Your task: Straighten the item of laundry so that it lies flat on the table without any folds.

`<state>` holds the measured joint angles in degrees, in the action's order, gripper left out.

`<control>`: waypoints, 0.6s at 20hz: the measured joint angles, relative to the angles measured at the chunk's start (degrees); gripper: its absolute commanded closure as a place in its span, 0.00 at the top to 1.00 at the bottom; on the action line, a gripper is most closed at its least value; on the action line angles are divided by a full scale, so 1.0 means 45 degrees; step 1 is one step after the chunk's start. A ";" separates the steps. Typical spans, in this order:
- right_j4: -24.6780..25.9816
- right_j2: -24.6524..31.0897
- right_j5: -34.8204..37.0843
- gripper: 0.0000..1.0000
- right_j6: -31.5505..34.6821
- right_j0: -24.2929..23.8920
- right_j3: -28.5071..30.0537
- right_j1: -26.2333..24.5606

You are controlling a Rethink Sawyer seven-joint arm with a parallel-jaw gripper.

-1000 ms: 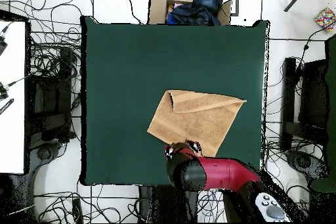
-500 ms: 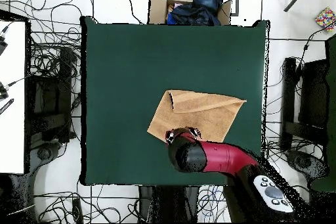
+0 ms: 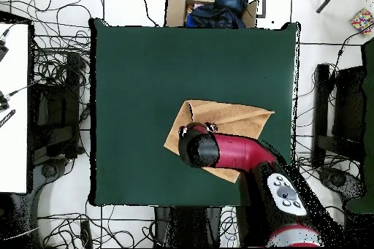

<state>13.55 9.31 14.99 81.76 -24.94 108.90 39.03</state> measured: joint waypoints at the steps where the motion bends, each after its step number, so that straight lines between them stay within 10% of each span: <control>1: -0.0071 0.0000 0.0040 1.00 0.0000 0.0094 -0.0156 -0.0086; 12: -0.0471 0.0003 -0.0222 1.00 0.0000 0.0310 -0.1369 -0.1780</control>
<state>11.43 9.32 13.99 81.76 -23.54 102.74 31.02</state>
